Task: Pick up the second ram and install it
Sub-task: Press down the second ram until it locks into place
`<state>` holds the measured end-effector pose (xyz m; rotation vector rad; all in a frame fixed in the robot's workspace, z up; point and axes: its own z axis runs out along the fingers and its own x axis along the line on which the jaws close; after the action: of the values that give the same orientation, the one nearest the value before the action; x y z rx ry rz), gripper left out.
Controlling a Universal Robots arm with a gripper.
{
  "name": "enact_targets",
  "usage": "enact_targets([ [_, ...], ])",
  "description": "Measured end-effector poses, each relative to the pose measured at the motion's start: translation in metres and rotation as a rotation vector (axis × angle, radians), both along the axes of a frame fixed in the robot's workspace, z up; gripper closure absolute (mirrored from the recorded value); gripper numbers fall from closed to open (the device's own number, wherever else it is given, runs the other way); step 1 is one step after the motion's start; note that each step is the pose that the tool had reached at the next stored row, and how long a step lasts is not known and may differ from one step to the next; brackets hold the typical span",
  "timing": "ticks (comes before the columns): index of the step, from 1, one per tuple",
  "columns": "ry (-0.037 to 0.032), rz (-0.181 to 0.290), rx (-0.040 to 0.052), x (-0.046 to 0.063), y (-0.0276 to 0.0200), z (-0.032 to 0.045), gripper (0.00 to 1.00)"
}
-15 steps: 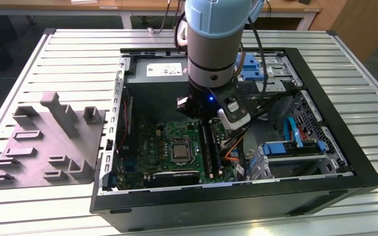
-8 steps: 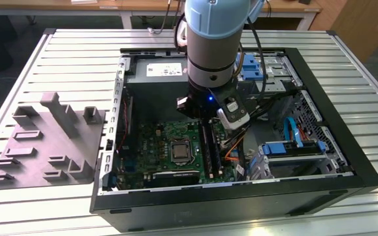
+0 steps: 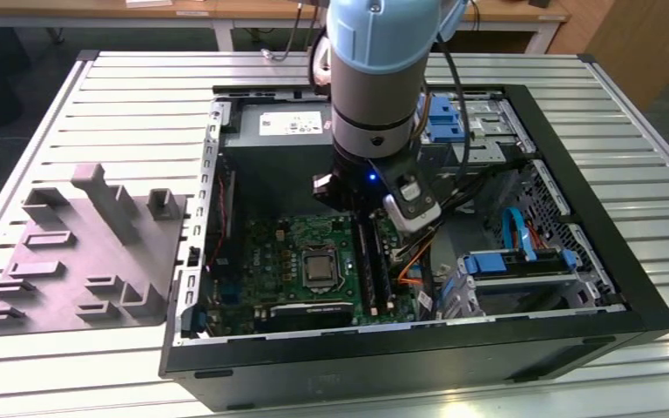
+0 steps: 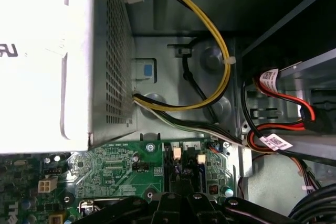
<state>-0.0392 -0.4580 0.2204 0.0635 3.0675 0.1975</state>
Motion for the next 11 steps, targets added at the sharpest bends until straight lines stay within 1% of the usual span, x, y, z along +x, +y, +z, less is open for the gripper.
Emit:
enact_targets([
  [4, 0.0002, 0.0, -0.0006, 0.0, -0.0001, -0.0007, 0.89],
  [7, 0.0002, 0.0, -0.0004, 0.0, 0.0, -0.0027, 0.89],
  [11, 0.0001, 0.0, -0.0003, 0.0, 0.0, -0.003, 0.89],
])
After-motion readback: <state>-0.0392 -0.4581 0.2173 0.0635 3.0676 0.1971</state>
